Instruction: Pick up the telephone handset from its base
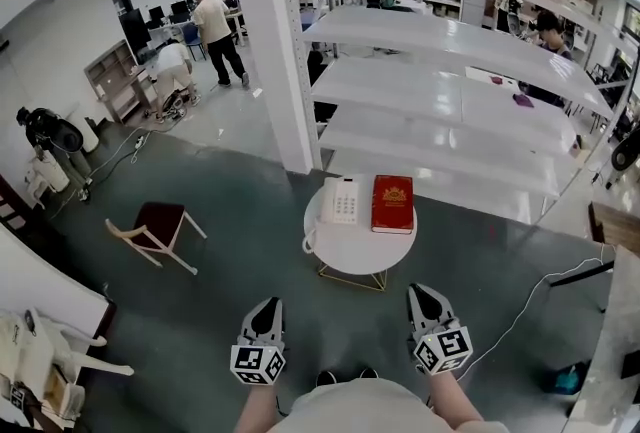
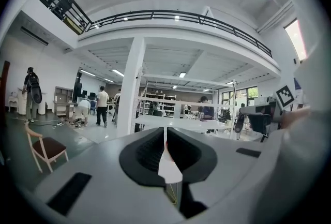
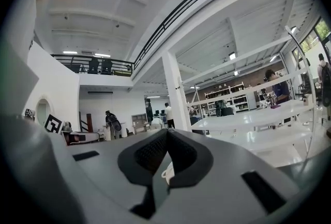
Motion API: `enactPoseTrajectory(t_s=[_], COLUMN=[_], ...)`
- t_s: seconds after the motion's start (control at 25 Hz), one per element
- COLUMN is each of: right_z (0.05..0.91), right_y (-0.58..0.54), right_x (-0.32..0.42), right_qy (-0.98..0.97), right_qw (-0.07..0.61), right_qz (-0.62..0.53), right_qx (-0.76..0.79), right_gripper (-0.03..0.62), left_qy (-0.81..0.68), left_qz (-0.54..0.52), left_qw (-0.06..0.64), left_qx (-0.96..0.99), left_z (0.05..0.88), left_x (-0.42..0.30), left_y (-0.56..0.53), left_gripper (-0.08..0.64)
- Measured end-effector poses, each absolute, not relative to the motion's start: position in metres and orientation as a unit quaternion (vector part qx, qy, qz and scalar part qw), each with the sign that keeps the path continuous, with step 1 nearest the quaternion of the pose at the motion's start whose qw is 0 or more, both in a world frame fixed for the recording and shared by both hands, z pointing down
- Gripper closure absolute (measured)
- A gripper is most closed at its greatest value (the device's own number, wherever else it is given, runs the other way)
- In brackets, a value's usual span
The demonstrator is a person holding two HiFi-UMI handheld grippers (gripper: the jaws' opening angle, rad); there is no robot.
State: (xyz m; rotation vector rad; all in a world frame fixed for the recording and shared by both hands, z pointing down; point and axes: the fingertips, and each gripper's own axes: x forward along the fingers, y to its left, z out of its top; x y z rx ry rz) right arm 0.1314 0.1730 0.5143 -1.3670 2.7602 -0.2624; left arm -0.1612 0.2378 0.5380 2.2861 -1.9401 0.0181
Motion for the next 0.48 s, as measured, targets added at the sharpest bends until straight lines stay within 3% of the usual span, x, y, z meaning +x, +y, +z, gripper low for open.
enactPoseTrajectory(t_s=[0.48], right_z=[0.513], right_y=[0.156], right_x=[0.157], right_qy=[0.899], right_qw=[0.033], right_qz=[-0.090], right_qx=[-0.427], right_gripper=[0.584], left_qy=[-0.665], left_qz=[0.002], left_qw=[0.066], left_qx=[0.744], left_z=[0.534], left_x=[-0.135], left_y=[0.234], left_gripper=[0.528])
